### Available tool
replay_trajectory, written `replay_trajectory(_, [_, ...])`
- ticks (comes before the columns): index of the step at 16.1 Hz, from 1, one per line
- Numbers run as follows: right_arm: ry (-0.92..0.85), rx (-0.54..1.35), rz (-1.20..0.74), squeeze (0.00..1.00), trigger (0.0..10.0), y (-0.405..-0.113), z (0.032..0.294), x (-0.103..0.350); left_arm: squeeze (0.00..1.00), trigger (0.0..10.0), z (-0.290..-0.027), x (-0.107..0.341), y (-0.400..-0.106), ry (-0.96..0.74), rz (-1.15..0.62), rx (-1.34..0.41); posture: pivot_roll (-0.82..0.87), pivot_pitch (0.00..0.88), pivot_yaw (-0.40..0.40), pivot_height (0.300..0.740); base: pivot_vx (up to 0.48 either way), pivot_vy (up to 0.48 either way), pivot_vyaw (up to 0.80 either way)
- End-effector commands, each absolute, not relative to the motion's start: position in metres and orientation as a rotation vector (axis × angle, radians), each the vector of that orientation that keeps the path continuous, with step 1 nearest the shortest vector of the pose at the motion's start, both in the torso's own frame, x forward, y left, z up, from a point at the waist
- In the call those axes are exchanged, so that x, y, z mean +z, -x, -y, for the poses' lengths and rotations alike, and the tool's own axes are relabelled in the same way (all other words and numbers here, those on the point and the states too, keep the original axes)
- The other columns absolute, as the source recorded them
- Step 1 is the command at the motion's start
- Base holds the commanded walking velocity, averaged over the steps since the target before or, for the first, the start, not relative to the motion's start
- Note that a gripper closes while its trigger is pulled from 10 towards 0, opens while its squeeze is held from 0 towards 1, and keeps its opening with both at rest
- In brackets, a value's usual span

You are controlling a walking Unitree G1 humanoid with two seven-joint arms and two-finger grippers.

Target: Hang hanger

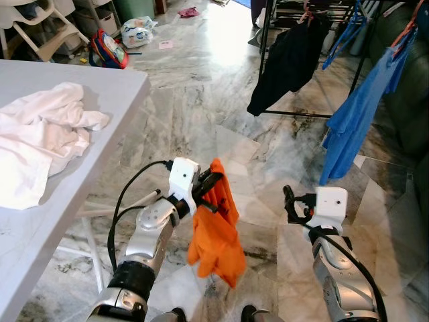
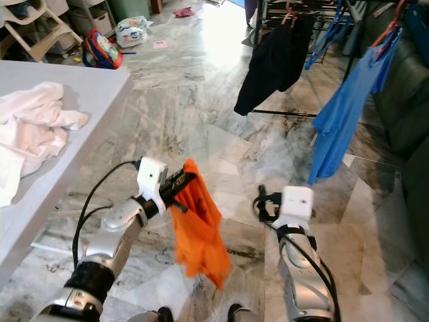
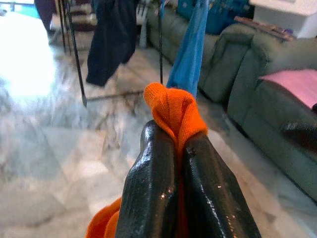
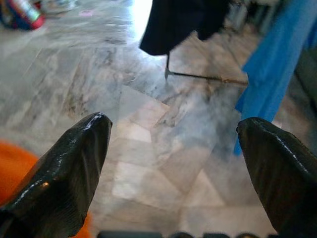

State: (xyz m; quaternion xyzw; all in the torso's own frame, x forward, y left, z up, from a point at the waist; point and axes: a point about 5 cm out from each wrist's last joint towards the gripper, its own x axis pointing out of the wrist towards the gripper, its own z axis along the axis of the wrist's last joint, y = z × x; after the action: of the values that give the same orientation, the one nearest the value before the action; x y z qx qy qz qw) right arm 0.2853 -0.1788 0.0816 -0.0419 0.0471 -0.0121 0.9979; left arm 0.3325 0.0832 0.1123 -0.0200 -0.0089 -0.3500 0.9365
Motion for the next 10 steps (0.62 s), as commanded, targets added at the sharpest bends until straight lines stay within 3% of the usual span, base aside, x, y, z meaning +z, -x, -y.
replay_trajectory(1, [0.155,0.050,-0.110,0.00,10.0,-0.283,0.178,0.078,0.00,10.0,-0.079,0.143,-0.340,-0.053,0.153,-0.773,-0.02,0.170,0.030,0.740,0.000,0.000,0.00])
replay_trajectory(4, [0.311,0.161,-0.098,0.00,10.0,-0.283,0.188,0.082,0.00,10.0,-0.083,0.182,-0.348,-0.417,0.363,-0.828,-0.02,0.185,0.041,0.740,0.000,0.000,0.00])
replay_trajectory(10, [0.376,0.248,-0.105,0.00,10.0,-0.280,0.187,0.078,0.00,10.0,-0.096,0.182,-0.346,-0.884,0.414,-0.998,-0.01,0.188,0.061,0.740,0.000,0.000,0.00])
